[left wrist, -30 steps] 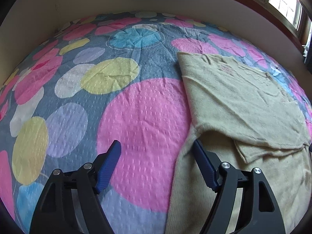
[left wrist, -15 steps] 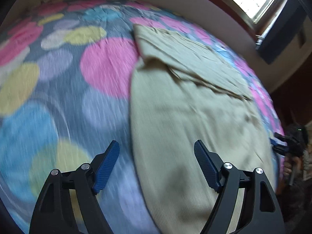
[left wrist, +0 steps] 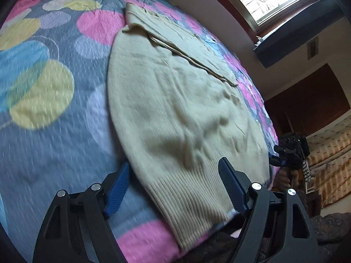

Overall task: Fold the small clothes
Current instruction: 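Grasp the sweater hem with both grippers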

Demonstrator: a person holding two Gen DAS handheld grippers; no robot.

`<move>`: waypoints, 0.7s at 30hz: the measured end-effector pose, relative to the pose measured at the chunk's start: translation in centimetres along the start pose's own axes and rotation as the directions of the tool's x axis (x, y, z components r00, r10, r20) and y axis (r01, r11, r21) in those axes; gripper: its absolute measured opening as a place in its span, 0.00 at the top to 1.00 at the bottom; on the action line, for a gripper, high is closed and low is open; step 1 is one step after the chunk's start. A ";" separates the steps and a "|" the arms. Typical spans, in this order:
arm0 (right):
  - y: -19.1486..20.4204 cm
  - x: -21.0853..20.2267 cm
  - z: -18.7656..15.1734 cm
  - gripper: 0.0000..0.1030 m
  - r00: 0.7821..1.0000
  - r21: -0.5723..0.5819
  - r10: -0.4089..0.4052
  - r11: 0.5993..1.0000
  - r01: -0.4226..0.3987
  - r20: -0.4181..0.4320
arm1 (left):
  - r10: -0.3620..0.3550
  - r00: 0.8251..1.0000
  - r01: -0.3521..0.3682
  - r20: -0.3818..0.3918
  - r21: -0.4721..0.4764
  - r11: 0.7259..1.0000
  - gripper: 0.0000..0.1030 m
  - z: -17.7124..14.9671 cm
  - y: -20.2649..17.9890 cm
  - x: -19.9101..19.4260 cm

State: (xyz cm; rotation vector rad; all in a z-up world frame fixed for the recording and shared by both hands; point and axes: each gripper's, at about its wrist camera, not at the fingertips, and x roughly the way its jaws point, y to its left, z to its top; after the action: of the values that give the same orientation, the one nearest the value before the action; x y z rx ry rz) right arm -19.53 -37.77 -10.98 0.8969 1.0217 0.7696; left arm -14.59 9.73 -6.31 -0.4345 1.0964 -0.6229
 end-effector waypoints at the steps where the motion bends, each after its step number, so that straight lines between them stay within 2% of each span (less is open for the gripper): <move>1: 0.1 0.1 -0.2 0.50 1.000 0.001 0.009 1.000 -0.009 -0.007 | -0.012 1.000 0.012 -0.003 -0.002 1.000 0.25 -0.3 -0.1 0.0; 6: 0.9 1.3 -1.5 0.50 0.997 -0.019 0.052 0.998 -0.053 -0.061 | -0.061 0.998 0.061 0.005 -0.034 0.998 0.26 -1.2 -0.1 -0.3; 7: 1.1 1.6 -1.6 0.50 0.996 -0.025 0.053 0.998 -0.055 -0.070 | -0.064 0.998 0.064 0.006 -0.037 0.997 0.29 -1.4 -0.2 -0.3; 13: 2.2 2.1 -2.8 0.51 0.994 -0.056 0.042 0.997 -0.048 -0.100 | -0.006 1.000 0.006 -0.002 0.001 1.000 0.46 -2.1 -1.1 0.0; 19: 2.4 1.8 -3.8 0.58 0.994 -0.065 0.033 0.997 -0.040 -0.108 | -0.041 0.999 0.040 -0.012 -0.020 0.999 0.49 -3.0 -1.1 -0.1; 21: 2.2 2.1 -3.4 0.64 0.993 -0.073 0.024 0.997 -0.032 -0.115 | -0.056 0.998 0.055 -0.021 -0.039 0.998 0.65 -3.0 -0.8 0.0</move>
State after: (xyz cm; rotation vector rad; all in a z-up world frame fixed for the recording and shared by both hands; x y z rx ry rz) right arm -22.31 -34.12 -10.63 0.8115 1.0754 0.8854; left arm -17.58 9.03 -7.01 -0.4936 1.1219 -0.6575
